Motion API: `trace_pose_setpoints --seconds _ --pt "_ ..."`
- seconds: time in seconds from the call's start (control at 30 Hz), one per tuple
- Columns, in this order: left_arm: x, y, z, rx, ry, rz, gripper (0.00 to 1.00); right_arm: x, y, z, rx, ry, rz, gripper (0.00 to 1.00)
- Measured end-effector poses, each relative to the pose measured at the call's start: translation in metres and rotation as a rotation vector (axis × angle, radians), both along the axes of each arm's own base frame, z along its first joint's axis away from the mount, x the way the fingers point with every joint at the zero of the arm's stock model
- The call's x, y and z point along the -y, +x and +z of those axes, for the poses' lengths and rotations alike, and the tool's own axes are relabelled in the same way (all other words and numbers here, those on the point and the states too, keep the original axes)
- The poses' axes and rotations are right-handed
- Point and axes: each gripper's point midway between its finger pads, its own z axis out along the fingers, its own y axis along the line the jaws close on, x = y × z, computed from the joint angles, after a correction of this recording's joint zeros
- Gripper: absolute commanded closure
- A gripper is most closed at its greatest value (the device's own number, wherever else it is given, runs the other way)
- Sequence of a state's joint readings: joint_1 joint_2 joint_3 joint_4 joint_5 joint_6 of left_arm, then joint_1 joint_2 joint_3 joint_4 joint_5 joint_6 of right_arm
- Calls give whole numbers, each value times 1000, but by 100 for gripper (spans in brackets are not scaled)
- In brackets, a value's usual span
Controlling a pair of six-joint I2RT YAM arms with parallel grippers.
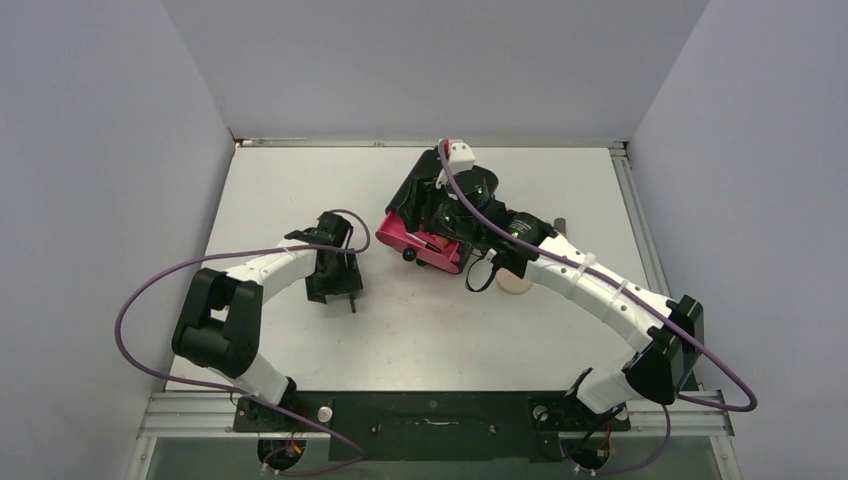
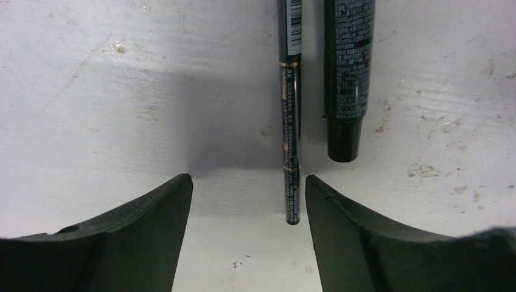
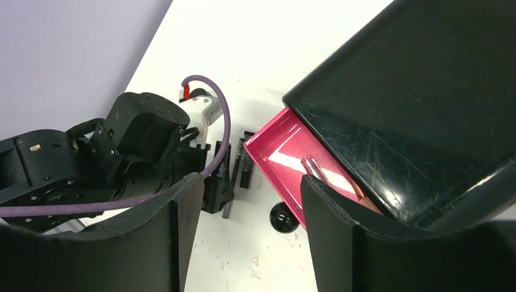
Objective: Organize the makeup
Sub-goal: Pick up the makeup brush from the center of the board.
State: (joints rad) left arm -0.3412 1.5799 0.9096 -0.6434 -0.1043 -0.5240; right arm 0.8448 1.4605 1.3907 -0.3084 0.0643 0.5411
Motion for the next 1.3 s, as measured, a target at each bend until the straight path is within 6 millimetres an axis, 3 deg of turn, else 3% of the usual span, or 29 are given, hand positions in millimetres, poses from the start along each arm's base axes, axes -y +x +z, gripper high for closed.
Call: trace_pose_setpoints --seconds 0.17,0.4,0.57,0.9,1.0,1.3 --pt "-5 -2 -2 -10 33 18 49 1 0 -6 -20 -10 -9 43" --pt "-7 -1 -1 -6 57 18 54 2 0 -12 -41 -19 -15 43" --pt "-5 -3 -1 -8 62 2 69 -1 1 -22 -62 -37 -13 43" --pt "-4 -10 -2 -41 83 -41 69 -3 2 -31 -84 -51 -13 43" --pt "-5 -12 -2 -47 92 -42 86 -4 1 -31 -90 -46 -11 43" --pt "-6 -11 -2 -64 102 -62 84 -6 0 -25 -96 -30 -3 43"
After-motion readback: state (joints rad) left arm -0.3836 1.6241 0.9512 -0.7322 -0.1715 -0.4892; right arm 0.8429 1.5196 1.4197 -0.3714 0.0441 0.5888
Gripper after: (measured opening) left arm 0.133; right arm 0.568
